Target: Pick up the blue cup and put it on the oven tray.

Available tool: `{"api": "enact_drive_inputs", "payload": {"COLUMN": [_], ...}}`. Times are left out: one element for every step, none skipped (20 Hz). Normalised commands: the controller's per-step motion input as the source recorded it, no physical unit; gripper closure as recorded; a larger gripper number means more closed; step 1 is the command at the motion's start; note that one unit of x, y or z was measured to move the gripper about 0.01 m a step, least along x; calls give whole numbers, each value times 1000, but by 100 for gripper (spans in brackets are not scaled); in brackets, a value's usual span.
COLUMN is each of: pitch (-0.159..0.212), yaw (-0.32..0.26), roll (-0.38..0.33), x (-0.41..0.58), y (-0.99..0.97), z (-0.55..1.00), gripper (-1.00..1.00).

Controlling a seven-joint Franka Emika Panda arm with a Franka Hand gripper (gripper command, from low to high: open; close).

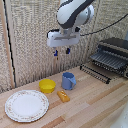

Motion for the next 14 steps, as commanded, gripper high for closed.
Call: {"api": "enact_drive_inputs", "payload": {"pitch": [2,0,0,0,0,0,0,0,0,0,0,0,0,0], "yaw": [86,-1,-1,0,0,0,0,0,-6,-8,-6,-6,-2,-6], "roll": [-92,42,42,45,46,55,51,48,49,50,45,34,19,7], "x": [0,-63,-63,-51,-31,-40,-54,-57,-63,-60,-77,-100,-120,-137], "y": [0,-571,-571,-560,-563,-589,-597,-606,-617,-617,-583,-551,-506,-463], "z": [-77,-74,-74,-57,-60,-54,-66,-66,-66,-63,-69,-91,-140,-171], "gripper": [-100,-100,-100,-100,-100,-100,-100,-100,-100,-100,-100,-100,-100,-100]}}
